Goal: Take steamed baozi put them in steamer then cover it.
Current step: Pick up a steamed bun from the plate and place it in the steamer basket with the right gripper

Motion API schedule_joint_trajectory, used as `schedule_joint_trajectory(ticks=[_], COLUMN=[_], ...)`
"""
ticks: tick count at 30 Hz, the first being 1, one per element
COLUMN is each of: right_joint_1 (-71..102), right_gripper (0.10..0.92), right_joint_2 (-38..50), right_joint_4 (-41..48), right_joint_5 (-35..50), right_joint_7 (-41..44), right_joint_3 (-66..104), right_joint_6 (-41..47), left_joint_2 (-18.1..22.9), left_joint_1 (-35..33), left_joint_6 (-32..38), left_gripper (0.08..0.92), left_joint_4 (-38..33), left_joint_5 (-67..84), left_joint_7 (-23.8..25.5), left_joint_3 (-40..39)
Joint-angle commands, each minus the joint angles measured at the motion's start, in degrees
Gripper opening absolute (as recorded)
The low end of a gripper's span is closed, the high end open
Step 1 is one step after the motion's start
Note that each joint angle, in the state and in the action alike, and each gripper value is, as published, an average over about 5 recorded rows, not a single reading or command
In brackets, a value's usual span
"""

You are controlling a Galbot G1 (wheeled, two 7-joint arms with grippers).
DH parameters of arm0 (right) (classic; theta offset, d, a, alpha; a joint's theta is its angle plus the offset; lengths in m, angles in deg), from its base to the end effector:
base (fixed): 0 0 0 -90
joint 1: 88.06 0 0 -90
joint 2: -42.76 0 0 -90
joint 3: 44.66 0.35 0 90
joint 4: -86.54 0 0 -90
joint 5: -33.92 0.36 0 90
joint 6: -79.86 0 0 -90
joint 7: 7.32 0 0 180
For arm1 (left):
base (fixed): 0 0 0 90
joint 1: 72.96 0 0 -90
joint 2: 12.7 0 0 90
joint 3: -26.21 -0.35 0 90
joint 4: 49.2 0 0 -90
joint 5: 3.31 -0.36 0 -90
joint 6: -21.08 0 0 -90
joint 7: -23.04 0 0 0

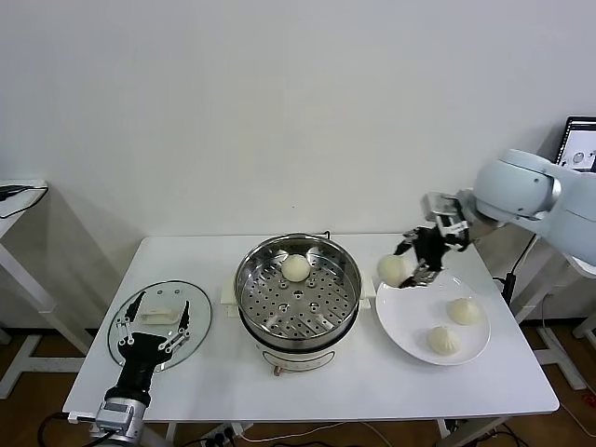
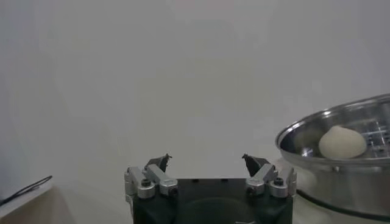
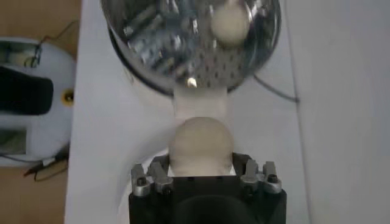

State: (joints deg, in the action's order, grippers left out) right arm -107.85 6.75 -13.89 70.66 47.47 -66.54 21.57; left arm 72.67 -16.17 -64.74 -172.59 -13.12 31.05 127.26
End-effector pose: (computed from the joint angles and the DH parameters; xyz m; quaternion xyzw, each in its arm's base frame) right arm 0.4523 -0.0372 0.0225 0.5335 -0.6069 0.4850 0.3344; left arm 0.1665 0.0697 -0.2843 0.0165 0.9841 0.1753 0.0241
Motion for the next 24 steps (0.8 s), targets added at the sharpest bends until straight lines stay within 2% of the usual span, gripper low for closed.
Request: schedule_joint_trajectory(ticks=[1,13,24], right_joint_1=[-4.36,8.54,16.82], right_gripper=[0.696,0.696,0.696], right_joint_2=[-14.67,-33.23,-41.51], right_joint_4=[-3.75,10.83,24.66], right_joint_5=[12.41,8.56,0.79], right_joint_7=[-7.79,-11.89,-9.43], right_joint_3=[-3.18,2.38,4.3], right_joint_6=[8.4,12.31,11.53], left_joint_2=[-0.26,-0.21,-0.2], left_joint_1=[0.09,1.22,1.43], left_joint_6=[0.11,-0.18,-0.16], left_gripper=[0.823,0.823,0.823], left_joint_4=[-0.69,0.05,0.16], left_joint_5=[0.12,1.28,1.74], left_joint_7=[0.08,0.5,0.86], left_joint_3=[0.44,2.86,4.63])
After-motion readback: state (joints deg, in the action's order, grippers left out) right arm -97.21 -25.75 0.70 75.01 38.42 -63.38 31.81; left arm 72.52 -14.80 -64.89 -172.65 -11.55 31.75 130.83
